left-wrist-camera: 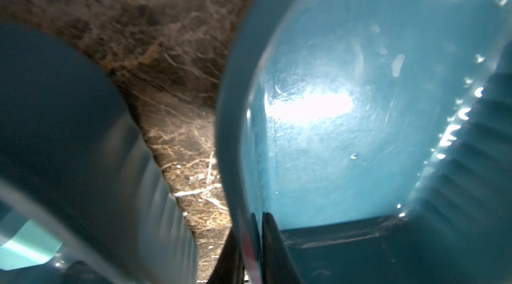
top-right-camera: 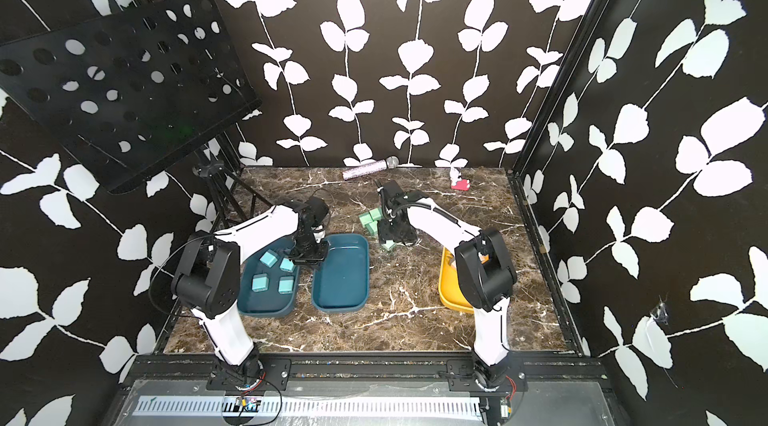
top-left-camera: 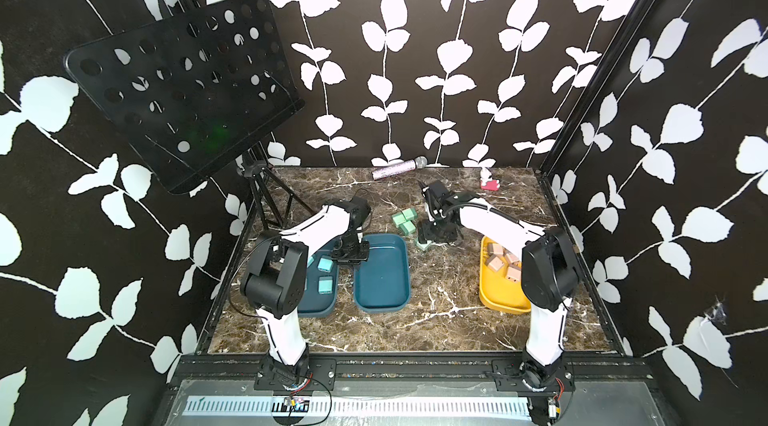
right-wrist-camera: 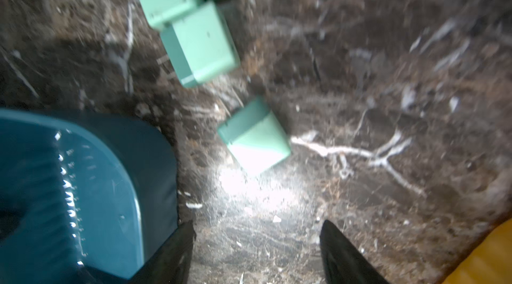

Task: Place the plugs by color into the storage box
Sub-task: Move the storage box to the center of the board, then pick up the plug from the center of the board.

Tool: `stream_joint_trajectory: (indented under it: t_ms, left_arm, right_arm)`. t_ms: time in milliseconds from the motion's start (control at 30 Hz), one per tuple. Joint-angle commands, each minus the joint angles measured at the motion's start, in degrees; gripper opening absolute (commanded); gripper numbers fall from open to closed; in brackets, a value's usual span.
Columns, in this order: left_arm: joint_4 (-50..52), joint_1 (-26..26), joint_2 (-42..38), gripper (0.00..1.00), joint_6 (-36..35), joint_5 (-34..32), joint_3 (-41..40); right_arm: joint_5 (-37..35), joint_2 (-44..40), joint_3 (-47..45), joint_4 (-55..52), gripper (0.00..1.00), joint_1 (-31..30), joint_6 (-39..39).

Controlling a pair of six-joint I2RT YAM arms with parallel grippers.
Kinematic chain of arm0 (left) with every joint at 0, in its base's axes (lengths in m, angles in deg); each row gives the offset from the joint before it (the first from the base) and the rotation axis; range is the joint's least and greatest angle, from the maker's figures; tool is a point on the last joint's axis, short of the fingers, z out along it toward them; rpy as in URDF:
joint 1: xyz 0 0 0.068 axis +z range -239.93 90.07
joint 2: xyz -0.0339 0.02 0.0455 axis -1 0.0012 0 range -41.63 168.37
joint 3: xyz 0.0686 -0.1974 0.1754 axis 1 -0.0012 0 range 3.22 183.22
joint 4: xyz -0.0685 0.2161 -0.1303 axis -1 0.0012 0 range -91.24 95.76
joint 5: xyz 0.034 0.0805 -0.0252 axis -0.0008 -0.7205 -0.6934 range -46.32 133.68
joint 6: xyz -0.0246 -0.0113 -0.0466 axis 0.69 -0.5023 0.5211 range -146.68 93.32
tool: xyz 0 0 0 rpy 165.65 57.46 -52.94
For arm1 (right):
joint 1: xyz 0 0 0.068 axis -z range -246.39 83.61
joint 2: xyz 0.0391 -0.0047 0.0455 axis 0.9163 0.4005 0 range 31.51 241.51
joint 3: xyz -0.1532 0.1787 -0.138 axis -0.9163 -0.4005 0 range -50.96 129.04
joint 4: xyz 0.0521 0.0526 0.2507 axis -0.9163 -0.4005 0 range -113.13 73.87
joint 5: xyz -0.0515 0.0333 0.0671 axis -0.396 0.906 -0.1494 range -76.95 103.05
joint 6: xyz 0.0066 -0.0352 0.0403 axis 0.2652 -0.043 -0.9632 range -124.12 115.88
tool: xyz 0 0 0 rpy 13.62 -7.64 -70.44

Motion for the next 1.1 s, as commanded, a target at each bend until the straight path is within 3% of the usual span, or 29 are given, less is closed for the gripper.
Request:
stream_joint_trajectory:
  t_ms: [0, 333, 700, 1067]
  left_arm:
    - [2.4, -0.6, -2.8, 0.15, -1.5, 0.1, -1.4]
    - [1.9, -2.2, -6.8, 0.17, 1.2, 1.5, -6.9]
    - [4.2, -3.3, -8.0, 0.57, 1.4, 1.1, -3.3]
    - [8.8, -2.3, -8.0, 0.58, -0.1, -1.4, 5.2]
  right_arm:
    - [-0.6, 4.7, 4.7, -3.7, 0.71, 0.3, 3.6]
    - [1.8, 13.3, 12.1, -4.7, 0.71, 0.4, 5.6]
    - [3.2, 12.8, 8.4, -3.0, 0.66, 0.1, 5.5]
    - [4.0, 10.0, 2.5, -0.3, 0.60, -1.2, 4.1]
